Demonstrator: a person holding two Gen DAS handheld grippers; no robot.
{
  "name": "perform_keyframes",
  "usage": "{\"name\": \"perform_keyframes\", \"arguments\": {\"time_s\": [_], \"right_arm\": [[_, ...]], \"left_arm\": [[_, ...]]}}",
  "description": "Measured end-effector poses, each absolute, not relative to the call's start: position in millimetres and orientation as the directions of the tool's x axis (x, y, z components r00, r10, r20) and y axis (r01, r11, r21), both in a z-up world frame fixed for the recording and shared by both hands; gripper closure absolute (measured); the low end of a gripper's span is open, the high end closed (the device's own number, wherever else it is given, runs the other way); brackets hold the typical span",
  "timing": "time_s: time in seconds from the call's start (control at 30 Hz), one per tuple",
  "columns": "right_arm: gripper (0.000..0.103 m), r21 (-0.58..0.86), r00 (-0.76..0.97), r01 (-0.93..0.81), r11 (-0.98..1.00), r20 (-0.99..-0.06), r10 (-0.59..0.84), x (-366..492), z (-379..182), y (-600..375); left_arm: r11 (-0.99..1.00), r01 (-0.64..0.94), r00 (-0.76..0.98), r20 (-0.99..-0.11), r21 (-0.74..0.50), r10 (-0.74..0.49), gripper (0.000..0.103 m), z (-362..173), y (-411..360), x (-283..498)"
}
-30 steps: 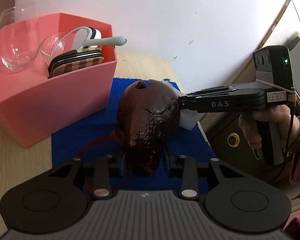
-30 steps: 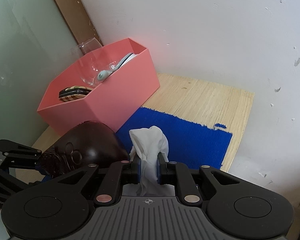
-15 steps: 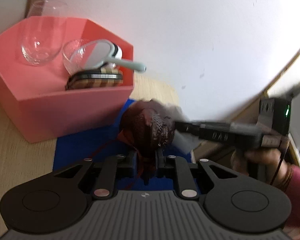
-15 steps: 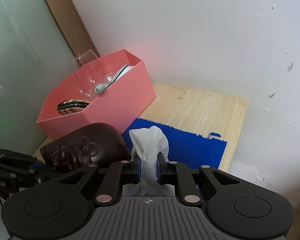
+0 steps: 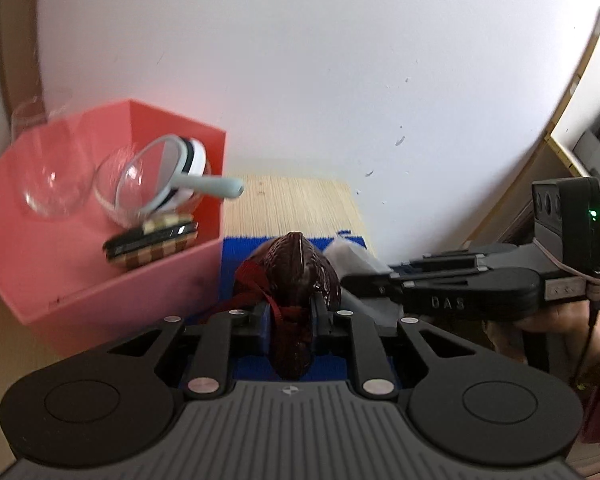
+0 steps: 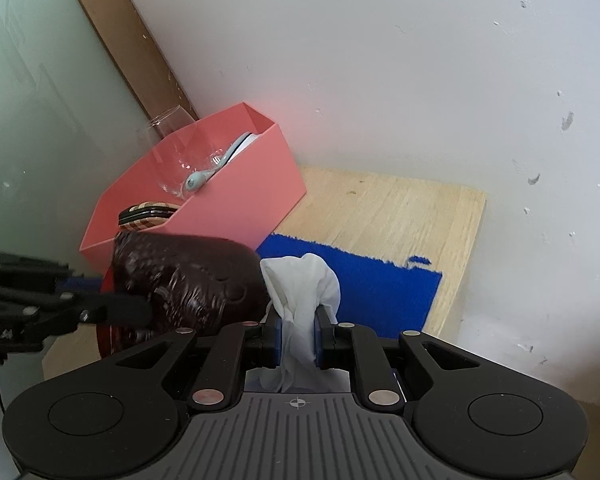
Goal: Clean container
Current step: 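Hold the figurine with the left tool while the right tool wipes it with the tissue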
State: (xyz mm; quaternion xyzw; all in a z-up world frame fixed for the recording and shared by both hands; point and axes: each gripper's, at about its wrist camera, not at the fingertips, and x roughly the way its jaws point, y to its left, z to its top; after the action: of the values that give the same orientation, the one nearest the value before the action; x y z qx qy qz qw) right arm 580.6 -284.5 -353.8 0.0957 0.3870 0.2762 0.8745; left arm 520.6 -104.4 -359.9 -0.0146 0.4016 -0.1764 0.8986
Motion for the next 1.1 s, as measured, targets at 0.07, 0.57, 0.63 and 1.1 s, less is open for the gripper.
{"name": "perform_keyframes", "arguments": {"time_s": [0.07, 0.57, 0.63, 1.1], "right_arm": [[0.085, 0.389, 0.548, -0.402, 0.829, -0.623, 0.558, 579.8, -355.4, -287.0], [0.083, 0.421, 0.549, -0.392, 0.818, -0.607, 0.575, 581.2, -359.2, -301.4], [0.083, 0.427, 0.552, -0.388, 0.817, -0.602, 0.577, 581.1, -360.3, -303.4], [0.083, 0.449, 0.582, -0.372, 0.812, -0.569, 0.581, 583.3, -372.0, -314.0]], "left_arm": [[0.937, 0.305, 0.625, -0.708, -0.168, -0.33, 0.081, -359.7, -109.2, 525.1], [0.962, 0.267, 0.735, -0.633, -0.061, -0.244, 0.073, -367.5, -134.9, 547.9], [0.963, 0.266, 0.765, -0.602, -0.031, -0.231, 0.072, -371.4, -138.6, 547.2], [0.972, 0.23, 0.881, -0.411, -0.058, -0.233, 0.068, -403.3, -146.1, 559.8]]}}
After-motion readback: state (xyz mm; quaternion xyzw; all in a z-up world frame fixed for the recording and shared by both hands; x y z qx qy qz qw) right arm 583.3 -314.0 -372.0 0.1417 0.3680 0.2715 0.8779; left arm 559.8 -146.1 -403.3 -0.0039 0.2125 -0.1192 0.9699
